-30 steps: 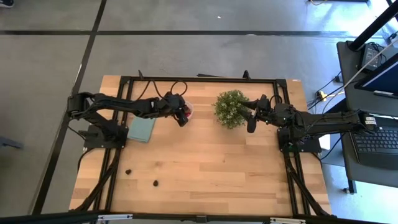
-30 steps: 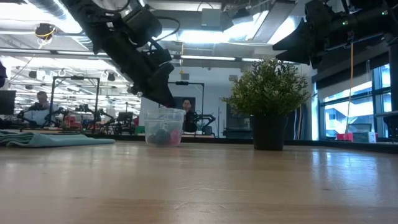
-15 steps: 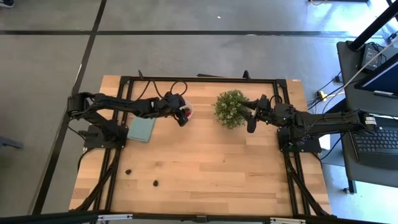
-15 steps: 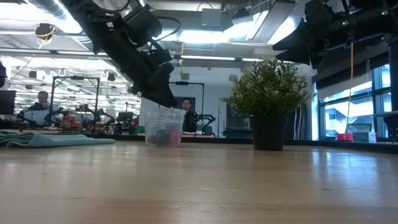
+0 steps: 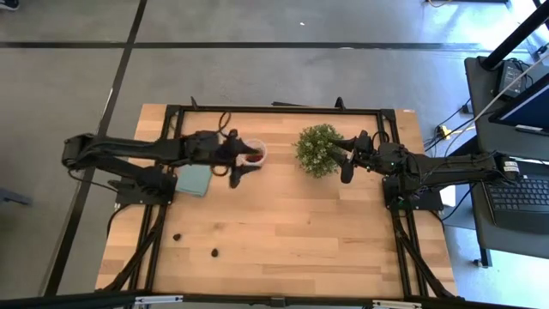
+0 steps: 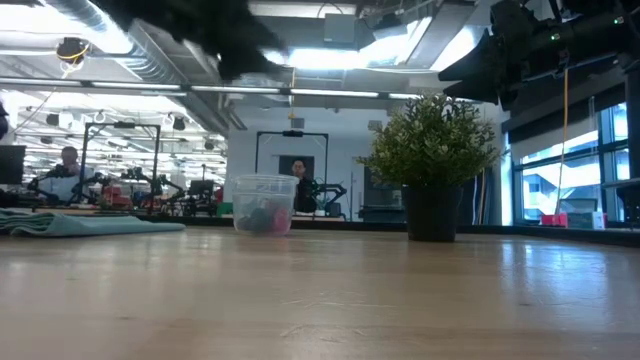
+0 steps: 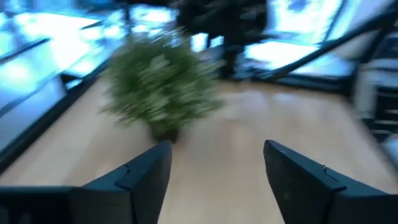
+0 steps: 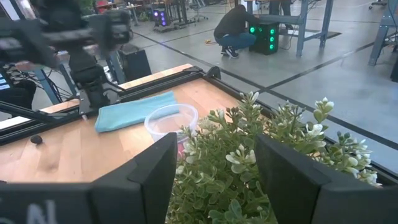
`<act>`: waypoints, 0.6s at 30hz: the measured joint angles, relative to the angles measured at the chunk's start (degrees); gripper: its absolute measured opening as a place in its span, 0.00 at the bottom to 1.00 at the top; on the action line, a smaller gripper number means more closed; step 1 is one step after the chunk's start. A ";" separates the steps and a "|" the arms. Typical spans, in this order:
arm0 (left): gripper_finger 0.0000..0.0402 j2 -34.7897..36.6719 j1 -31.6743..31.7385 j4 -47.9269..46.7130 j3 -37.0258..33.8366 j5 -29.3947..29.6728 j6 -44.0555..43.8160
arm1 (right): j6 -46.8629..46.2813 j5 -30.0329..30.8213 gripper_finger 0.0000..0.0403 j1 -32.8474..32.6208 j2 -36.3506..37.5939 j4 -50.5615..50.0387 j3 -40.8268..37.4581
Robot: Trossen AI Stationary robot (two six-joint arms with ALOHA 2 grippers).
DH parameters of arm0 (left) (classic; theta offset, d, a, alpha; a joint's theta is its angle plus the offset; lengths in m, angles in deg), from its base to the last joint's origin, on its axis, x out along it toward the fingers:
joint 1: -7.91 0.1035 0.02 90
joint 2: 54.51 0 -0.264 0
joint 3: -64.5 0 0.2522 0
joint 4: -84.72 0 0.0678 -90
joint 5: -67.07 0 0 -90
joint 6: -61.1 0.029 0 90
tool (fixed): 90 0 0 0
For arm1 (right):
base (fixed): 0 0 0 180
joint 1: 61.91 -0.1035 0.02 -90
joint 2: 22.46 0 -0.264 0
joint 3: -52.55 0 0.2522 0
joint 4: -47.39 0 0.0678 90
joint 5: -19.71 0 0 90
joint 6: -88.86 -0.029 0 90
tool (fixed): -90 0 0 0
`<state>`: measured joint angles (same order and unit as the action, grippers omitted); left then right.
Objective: Pick and placing Produce into tupperware
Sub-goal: Put the blackberry into the transparent container
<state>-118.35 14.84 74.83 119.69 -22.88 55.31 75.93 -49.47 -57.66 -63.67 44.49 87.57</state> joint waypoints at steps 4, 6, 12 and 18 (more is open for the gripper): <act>0.63 5.03 -4.11 -2.52 0.00 -5.52 -2.89 | -0.02 0.00 0.54 0.02 0.00 0.00 0.00; 0.63 7.08 -6.27 -4.11 0.00 -8.34 -5.88 | -0.02 0.00 0.54 0.00 0.00 0.00 0.00; 0.62 9.67 -14.33 -9.60 0.00 -15.22 -9.08 | 0.02 0.00 0.54 0.02 -0.02 0.00 0.00; 0.62 7.26 -24.79 -20.52 0.02 -9.76 -7.37 | -0.09 0.00 0.54 0.00 -0.02 0.00 0.00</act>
<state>-111.09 -9.95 54.31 119.71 -32.64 47.94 75.84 -49.47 -57.66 -63.69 44.49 87.57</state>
